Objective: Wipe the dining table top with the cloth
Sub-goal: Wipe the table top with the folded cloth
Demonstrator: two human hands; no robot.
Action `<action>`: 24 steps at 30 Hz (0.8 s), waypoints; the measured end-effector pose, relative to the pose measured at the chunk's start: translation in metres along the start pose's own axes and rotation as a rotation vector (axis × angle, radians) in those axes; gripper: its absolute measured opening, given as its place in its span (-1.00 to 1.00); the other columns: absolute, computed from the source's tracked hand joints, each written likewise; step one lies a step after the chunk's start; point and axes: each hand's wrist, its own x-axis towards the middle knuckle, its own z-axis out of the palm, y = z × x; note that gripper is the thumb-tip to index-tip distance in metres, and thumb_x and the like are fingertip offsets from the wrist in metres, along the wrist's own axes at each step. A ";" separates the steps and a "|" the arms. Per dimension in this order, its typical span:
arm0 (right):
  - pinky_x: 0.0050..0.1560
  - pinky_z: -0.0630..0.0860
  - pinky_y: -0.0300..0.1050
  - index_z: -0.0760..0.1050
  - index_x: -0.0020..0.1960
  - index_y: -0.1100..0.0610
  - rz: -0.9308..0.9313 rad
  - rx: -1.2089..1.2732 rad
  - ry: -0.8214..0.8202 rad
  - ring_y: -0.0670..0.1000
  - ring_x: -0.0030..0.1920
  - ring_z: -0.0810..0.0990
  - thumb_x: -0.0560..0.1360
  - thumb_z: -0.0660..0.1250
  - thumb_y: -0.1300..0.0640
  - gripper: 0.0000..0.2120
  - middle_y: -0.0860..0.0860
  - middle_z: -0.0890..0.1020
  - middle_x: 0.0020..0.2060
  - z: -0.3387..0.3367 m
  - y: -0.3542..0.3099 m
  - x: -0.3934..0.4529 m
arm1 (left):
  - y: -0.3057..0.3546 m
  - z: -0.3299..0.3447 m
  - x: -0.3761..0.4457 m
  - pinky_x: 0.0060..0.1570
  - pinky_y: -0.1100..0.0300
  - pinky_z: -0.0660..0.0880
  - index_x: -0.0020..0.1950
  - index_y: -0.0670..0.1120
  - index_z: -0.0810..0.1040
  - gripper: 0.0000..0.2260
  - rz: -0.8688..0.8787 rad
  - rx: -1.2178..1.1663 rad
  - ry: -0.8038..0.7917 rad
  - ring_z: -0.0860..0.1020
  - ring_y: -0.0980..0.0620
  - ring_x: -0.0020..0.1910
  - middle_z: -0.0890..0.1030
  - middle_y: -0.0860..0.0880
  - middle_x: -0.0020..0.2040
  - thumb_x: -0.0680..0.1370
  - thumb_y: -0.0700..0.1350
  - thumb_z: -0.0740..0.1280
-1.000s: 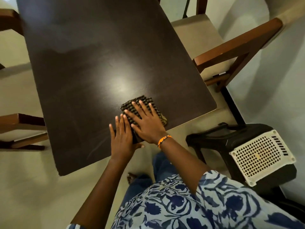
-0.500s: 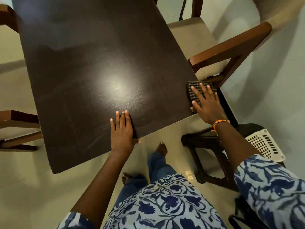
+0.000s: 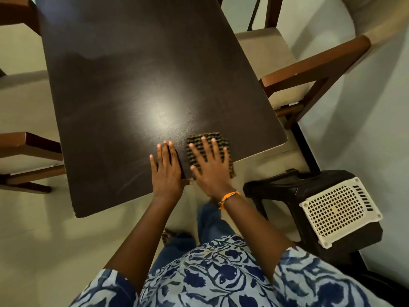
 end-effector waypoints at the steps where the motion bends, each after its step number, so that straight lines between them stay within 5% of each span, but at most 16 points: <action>1: 0.44 -0.15 0.23 -0.04 0.52 -0.13 -0.056 -0.012 -0.027 0.14 0.54 -0.11 0.55 0.08 -0.12 -0.41 0.05 -0.02 0.55 0.005 -0.014 -0.001 | -0.005 0.001 -0.002 0.45 -0.11 -0.22 0.49 -0.22 -0.27 -0.04 -0.004 -0.002 0.014 -0.23 -0.15 0.51 -0.19 -0.19 0.54 0.45 0.16 0.33; 5: 0.42 -0.05 0.20 0.05 0.50 -0.18 -0.200 -0.085 -0.030 0.11 0.53 0.02 0.51 0.12 -0.19 -0.41 0.01 0.10 0.54 0.005 -0.013 0.000 | -0.031 0.003 -0.015 0.44 -0.11 -0.24 0.50 -0.23 -0.26 0.04 -0.072 -0.024 0.009 -0.23 -0.15 0.51 -0.17 -0.19 0.54 0.38 0.21 0.38; 8: 0.44 -0.17 0.24 0.07 0.49 -0.20 -0.254 -0.165 0.008 0.11 0.52 0.07 0.49 0.13 -0.23 -0.40 -0.02 0.15 0.52 -0.006 0.016 0.003 | -0.056 0.005 -0.027 0.43 -0.10 -0.27 0.49 -0.23 -0.29 0.08 -0.130 -0.024 0.030 -0.26 -0.16 0.51 -0.20 -0.19 0.54 0.35 0.24 0.37; 14: 0.46 -0.16 0.26 0.08 0.50 -0.16 0.036 -0.062 0.085 0.13 0.54 -0.02 0.50 0.13 -0.19 -0.40 0.00 0.10 0.53 -0.020 0.065 0.007 | -0.103 0.003 -0.043 0.42 -0.08 -0.28 0.49 -0.23 -0.28 0.09 -0.218 -0.108 0.064 -0.25 -0.16 0.51 -0.19 -0.21 0.54 0.34 0.25 0.37; 19: 0.47 -0.12 0.27 0.04 0.52 -0.11 0.263 -0.015 0.133 0.19 0.53 -0.08 0.53 0.18 -0.10 -0.39 0.06 0.05 0.54 -0.001 0.019 0.006 | -0.148 0.004 -0.059 0.44 -0.14 -0.21 0.50 -0.22 -0.25 0.10 -0.328 -0.210 0.073 -0.21 -0.18 0.51 -0.15 -0.22 0.54 0.32 0.20 0.43; 24: 0.46 -0.15 0.27 -0.01 0.52 -0.13 0.119 -0.042 0.078 0.19 0.54 -0.11 0.53 0.14 -0.14 -0.38 0.05 0.01 0.55 0.026 -0.063 -0.001 | -0.186 0.006 -0.074 0.44 -0.17 -0.18 0.50 -0.23 -0.25 0.10 -0.402 -0.280 0.049 -0.19 -0.18 0.52 -0.13 -0.22 0.54 0.33 0.18 0.45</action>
